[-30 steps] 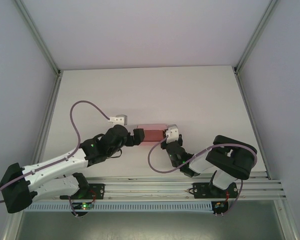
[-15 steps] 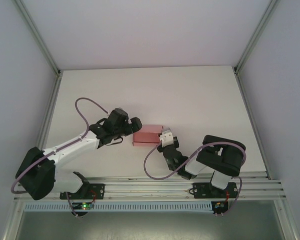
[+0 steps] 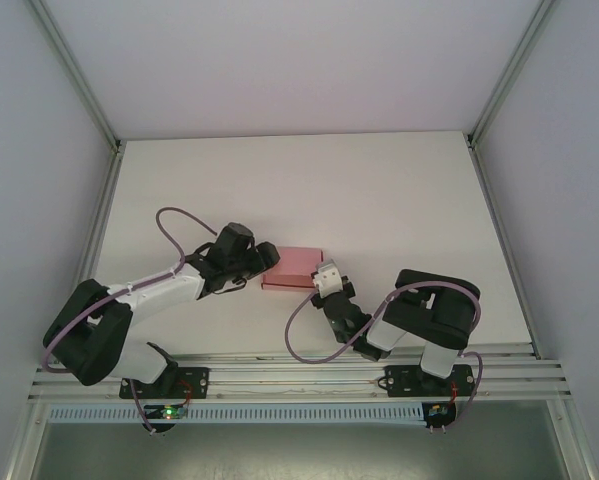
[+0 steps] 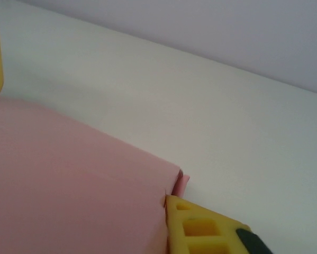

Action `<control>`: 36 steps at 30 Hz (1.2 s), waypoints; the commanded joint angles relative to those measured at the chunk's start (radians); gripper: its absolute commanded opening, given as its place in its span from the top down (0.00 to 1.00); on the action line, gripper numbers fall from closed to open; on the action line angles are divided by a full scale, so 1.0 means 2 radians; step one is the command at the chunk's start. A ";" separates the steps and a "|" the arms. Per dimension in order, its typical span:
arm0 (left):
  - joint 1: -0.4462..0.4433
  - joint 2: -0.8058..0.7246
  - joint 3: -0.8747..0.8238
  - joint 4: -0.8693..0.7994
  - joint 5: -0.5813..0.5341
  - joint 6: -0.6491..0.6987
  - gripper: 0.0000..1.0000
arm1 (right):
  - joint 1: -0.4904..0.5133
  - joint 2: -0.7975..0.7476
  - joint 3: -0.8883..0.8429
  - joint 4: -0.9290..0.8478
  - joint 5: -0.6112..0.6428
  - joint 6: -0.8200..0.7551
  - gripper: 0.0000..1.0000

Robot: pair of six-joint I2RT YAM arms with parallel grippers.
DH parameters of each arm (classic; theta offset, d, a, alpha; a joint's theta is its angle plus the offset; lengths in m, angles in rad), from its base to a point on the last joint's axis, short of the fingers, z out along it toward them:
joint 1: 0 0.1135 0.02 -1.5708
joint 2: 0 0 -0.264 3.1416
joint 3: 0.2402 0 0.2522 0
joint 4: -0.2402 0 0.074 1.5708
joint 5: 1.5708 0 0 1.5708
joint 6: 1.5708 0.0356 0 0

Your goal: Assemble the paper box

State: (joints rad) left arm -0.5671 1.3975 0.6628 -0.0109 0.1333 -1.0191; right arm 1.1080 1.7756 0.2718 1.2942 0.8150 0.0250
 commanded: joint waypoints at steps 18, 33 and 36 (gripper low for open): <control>0.005 0.023 -0.054 0.079 -0.021 0.000 0.41 | 0.009 -0.203 0.003 -0.411 -0.137 0.076 0.13; 0.004 0.046 -0.049 0.091 -0.010 0.039 0.51 | -0.020 -0.428 -0.008 -0.568 -0.223 0.203 0.02; 0.003 0.053 -0.047 0.096 -0.005 0.046 0.52 | -0.068 -0.455 0.000 -0.577 -0.270 0.240 0.02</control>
State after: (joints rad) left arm -0.5674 1.4696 0.5777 0.2214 0.1326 -0.9718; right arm 1.0290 0.8978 0.2531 0.2153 0.3458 0.3897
